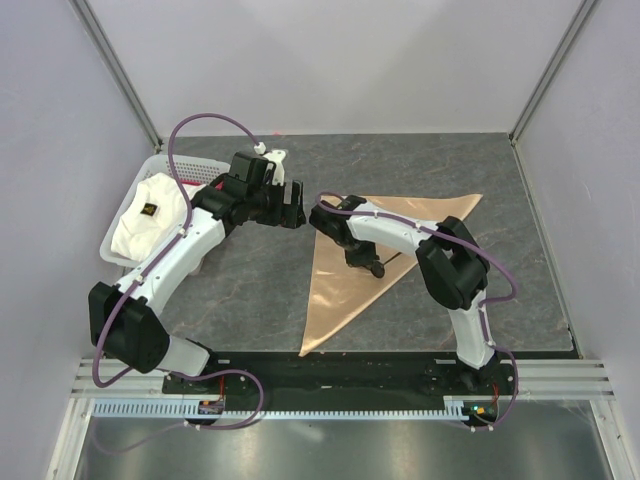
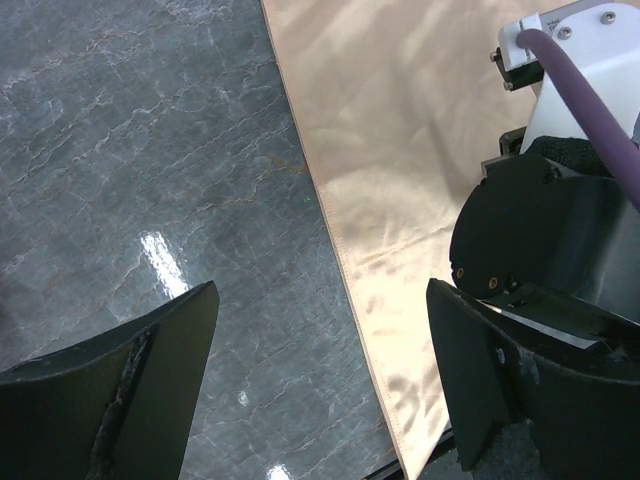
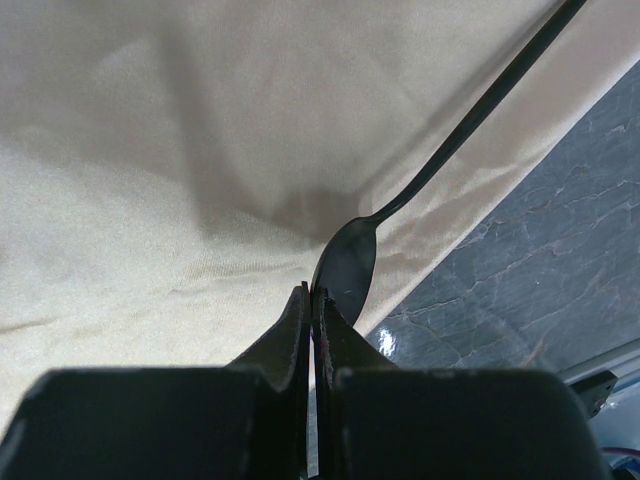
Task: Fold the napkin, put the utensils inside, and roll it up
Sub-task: Place the utensil onto the napkin
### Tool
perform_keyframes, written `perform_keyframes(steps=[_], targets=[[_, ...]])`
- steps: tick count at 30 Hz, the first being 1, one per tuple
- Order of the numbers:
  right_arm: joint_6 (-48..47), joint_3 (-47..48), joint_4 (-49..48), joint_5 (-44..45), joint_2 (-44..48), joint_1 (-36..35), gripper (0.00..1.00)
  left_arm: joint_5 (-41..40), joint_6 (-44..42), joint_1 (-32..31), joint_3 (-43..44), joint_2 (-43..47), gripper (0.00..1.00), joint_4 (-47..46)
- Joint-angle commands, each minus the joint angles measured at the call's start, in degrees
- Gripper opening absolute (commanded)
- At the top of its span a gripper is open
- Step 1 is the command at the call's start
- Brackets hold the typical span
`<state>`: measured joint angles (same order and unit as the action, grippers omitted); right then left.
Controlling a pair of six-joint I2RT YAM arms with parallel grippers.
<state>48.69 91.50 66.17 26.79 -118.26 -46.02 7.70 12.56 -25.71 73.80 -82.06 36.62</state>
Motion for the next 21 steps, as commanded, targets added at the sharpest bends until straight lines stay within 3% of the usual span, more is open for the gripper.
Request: perform_keyframes(steps=[1, 21], targets=[[0.8, -0.97, -0.08, 0.19, -1.1, -0.39, 0.0, 1.0, 0.1, 0.23, -0.06, 2.17, 0.92, -1.99], [-1.14, 3.77, -0.52, 0.9, -4.79, -0.3, 0.0, 1.61, 0.19, 0.14, -0.06, 1.56, 0.92, -2.08]])
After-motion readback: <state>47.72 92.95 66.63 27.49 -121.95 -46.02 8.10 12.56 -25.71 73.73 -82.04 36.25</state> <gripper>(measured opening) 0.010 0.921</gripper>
